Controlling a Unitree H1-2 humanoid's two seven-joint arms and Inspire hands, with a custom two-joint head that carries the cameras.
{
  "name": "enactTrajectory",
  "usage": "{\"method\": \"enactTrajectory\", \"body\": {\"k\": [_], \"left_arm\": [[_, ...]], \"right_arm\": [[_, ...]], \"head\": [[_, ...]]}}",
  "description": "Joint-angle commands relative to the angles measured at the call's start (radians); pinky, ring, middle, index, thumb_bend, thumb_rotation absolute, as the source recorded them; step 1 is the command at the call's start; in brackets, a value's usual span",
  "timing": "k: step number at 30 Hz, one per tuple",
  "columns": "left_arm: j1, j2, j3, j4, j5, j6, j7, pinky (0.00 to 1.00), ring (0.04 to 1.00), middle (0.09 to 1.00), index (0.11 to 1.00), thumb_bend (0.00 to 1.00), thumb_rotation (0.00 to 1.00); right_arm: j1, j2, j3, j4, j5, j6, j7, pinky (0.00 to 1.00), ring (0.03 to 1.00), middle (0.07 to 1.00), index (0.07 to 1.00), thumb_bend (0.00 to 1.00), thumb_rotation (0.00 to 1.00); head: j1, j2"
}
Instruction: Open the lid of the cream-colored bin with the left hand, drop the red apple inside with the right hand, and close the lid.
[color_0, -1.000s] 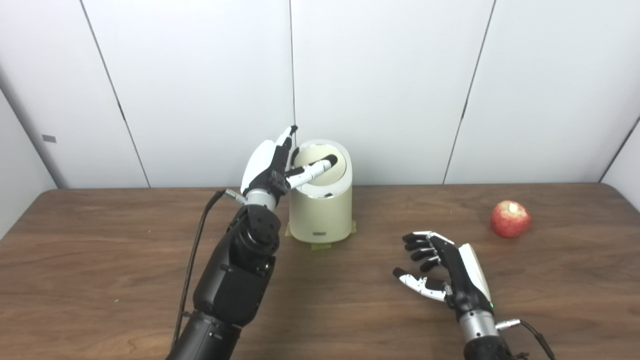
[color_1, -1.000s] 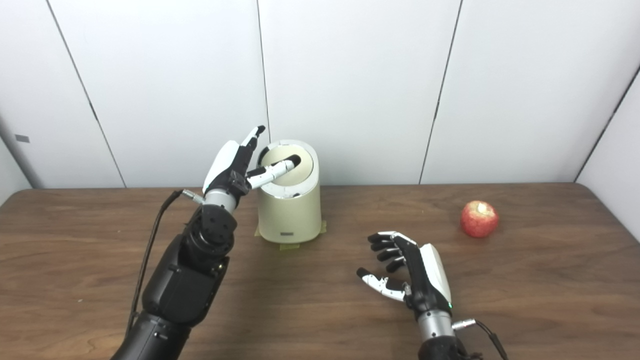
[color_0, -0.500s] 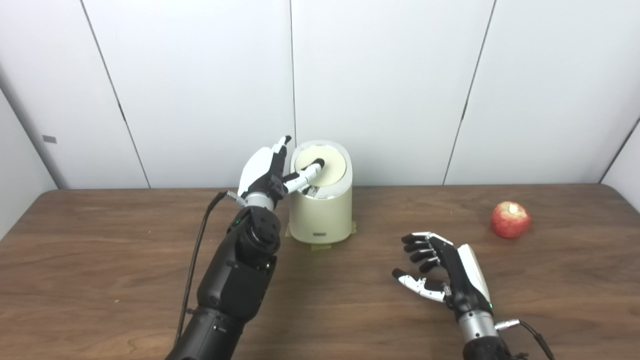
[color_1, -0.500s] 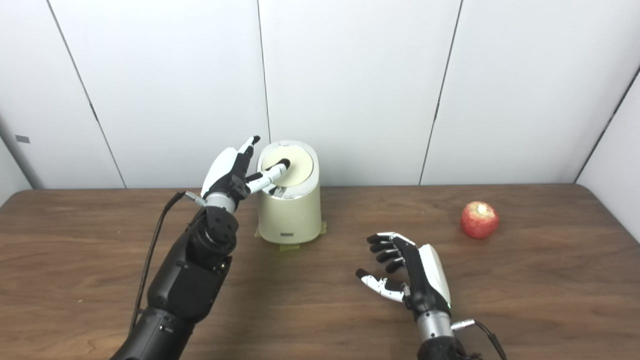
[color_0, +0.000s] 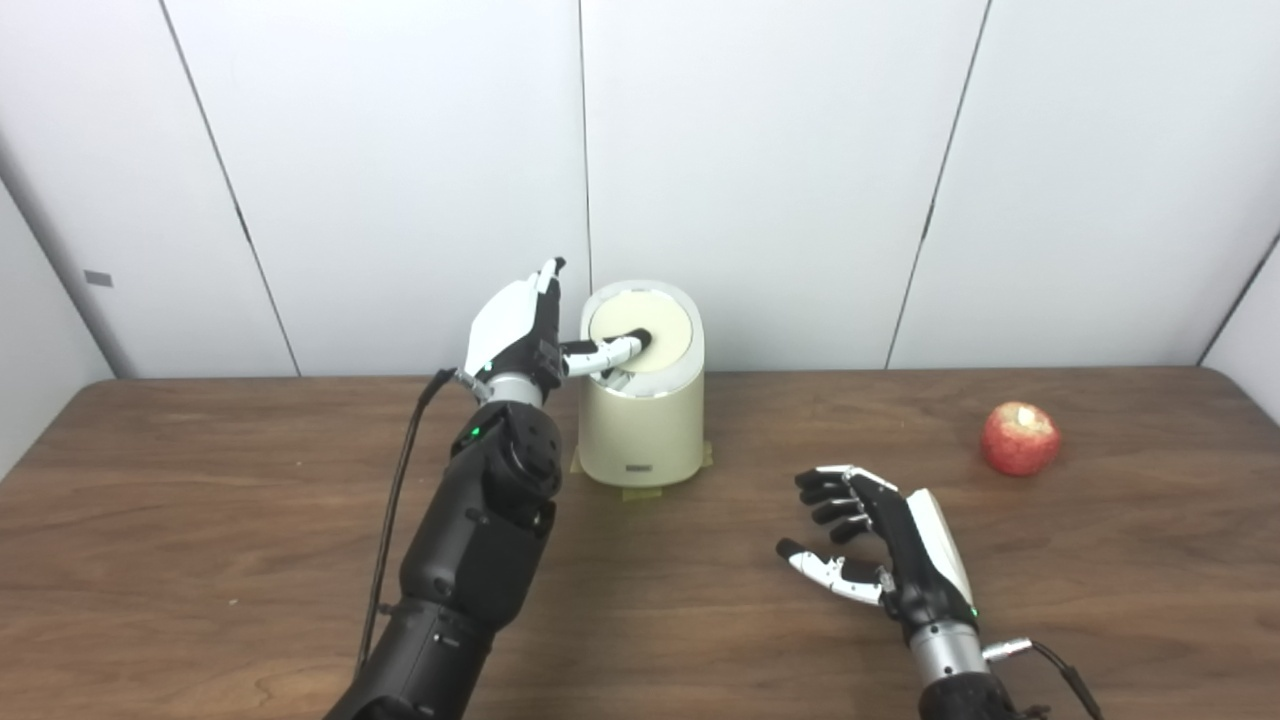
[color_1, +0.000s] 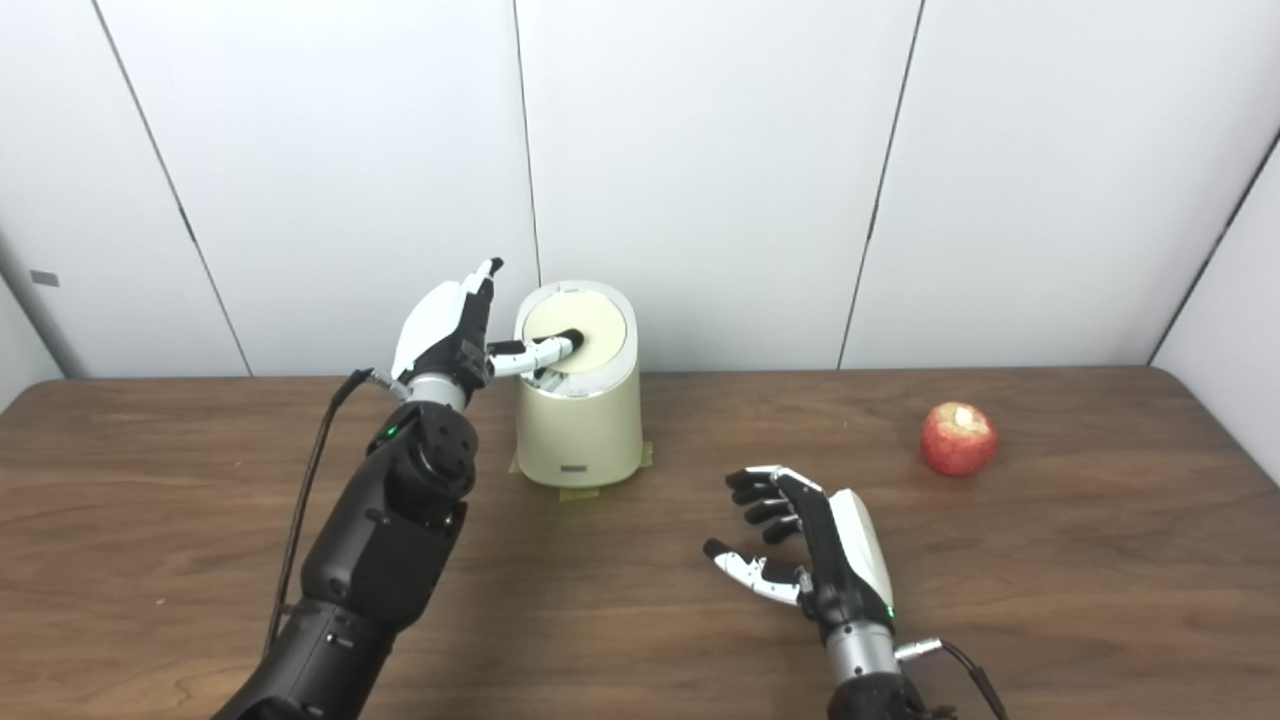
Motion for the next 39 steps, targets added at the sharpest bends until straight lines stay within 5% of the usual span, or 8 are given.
{"method": "enactTrajectory", "body": {"k": [1, 15, 17, 18, 19, 21, 23, 39], "left_arm": [[-0.045, -0.002, 0.000, -0.004, 0.042, 0.000, -0.002, 1.00, 1.000, 1.000, 1.000, 0.78, 0.13], [-0.027, 0.079, -0.134, 0.012, 0.363, 0.000, -0.147, 1.00, 1.000, 1.000, 1.000, 0.81, 0.00], [-0.025, 0.071, -0.110, 0.019, 0.358, 0.000, -0.140, 1.00, 1.000, 1.000, 1.000, 0.81, 0.12], [-0.024, 0.065, -0.094, 0.020, 0.349, 0.000, -0.136, 1.00, 1.000, 1.000, 1.000, 0.73, 0.37], [-0.023, 0.058, -0.075, 0.016, 0.329, 0.000, -0.128, 1.00, 1.000, 1.000, 1.000, 0.73, 0.37], [-0.019, 0.048, -0.051, 0.002, 0.286, 0.000, -0.100, 1.00, 1.000, 1.000, 1.000, 0.66, 0.84], [-0.012, 0.039, -0.038, -0.025, 0.246, -0.001, -0.083, 1.00, 1.000, 1.000, 1.000, 0.69, 0.97], [0.034, 0.002, -0.011, -0.300, -0.010, -0.090, 0.078, 1.00, 1.000, 1.000, 1.000, 0.54, 1.00]], "right_arm": [[-0.026, -0.001, 0.003, -0.033, -0.002, -0.004, 0.002, 0.52, 0.615, 0.651, 0.655, 0.32, 0.08], [-0.029, 0.000, 0.002, -0.032, -0.005, 0.008, 0.007, 0.51, 0.607, 0.646, 0.656, 0.32, 0.06], [-0.029, -0.001, 0.003, -0.035, -0.009, 0.011, 0.008, 0.52, 0.611, 0.649, 0.656, 0.32, 0.06], [-0.028, -0.001, 0.003, -0.036, -0.009, 0.011, 0.009, 0.52, 0.613, 0.651, 0.657, 0.32, 0.06], [-0.028, -0.002, 0.003, -0.038, -0.008, 0.013, 0.011, 0.52, 0.613, 0.651, 0.657, 0.32, 0.06], [-0.028, -0.004, 0.003, -0.040, -0.009, 0.014, 0.014, 0.52, 0.613, 0.652, 0.659, 0.32, 0.06], [-0.028, -0.008, 0.003, -0.038, -0.007, 0.009, 0.015, 0.51, 0.611, 0.650, 0.658, 0.31, 0.08], [-0.027, -0.011, 0.002, -0.042, -0.012, 0.023, 0.013, 0.52, 0.613, 0.647, 0.655, 0.31, 0.09]], "head": [[0.000, 0.001], [0.001, -0.003], [0.002, -0.001], [0.001, -0.001], [0.000, -0.001], [0.000, 0.001], [0.001, 0.002], [0.001, 0.005]]}}
